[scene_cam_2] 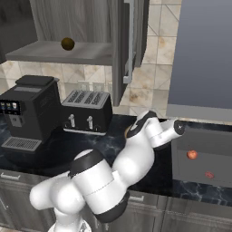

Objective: Pick the avocados from the cabinet and place them in one bowl. Pick the peach from the sink and place it in the other bowl.

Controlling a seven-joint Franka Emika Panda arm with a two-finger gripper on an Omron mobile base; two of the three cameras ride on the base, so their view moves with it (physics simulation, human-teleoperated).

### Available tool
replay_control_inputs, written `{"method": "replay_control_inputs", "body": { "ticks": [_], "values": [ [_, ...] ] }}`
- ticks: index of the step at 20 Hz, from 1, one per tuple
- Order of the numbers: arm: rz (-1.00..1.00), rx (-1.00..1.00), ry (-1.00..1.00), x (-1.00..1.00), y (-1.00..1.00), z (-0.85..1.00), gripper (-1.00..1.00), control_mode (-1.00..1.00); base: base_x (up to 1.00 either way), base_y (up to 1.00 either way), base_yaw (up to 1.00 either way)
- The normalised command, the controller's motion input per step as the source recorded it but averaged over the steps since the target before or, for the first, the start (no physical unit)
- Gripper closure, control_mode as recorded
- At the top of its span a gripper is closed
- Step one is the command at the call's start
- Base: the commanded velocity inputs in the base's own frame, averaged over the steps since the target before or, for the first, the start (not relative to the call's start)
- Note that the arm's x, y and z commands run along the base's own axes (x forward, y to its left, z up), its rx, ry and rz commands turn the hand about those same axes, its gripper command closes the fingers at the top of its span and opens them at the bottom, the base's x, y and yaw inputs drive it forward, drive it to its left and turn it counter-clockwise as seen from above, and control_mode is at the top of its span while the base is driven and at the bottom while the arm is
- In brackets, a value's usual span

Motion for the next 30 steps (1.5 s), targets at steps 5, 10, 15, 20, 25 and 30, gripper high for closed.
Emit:
{"method": "replay_control_inputs", "body": {
  "ticks": [5,10,15,20,25,30],
  "values": [
    [0.0,-0.04,0.0,0.01,0.0,-0.07,1.0,-1.0,0.0,0.0,0.0],
    [0.0,-0.01,0.0,0.0,0.03,0.0,1.0,-1.0,0.0,0.0,0.0],
    [0.0,0.0,0.0,0.0,0.02,0.0,-1.0,-1.0,0.0,0.0,0.0],
    [0.0,0.0,0.0,0.0,0.0,0.0,-1.0,-1.0,0.0,0.0,0.0],
    [0.0,0.0,0.0,0.0,0.0,0.0,-1.0,-1.0,0.0,0.0,0.0],
    [0.0,0.0,0.0,0.0,-0.02,0.05,-1.0,-1.0,0.0,0.0,0.0]
  ]
}}
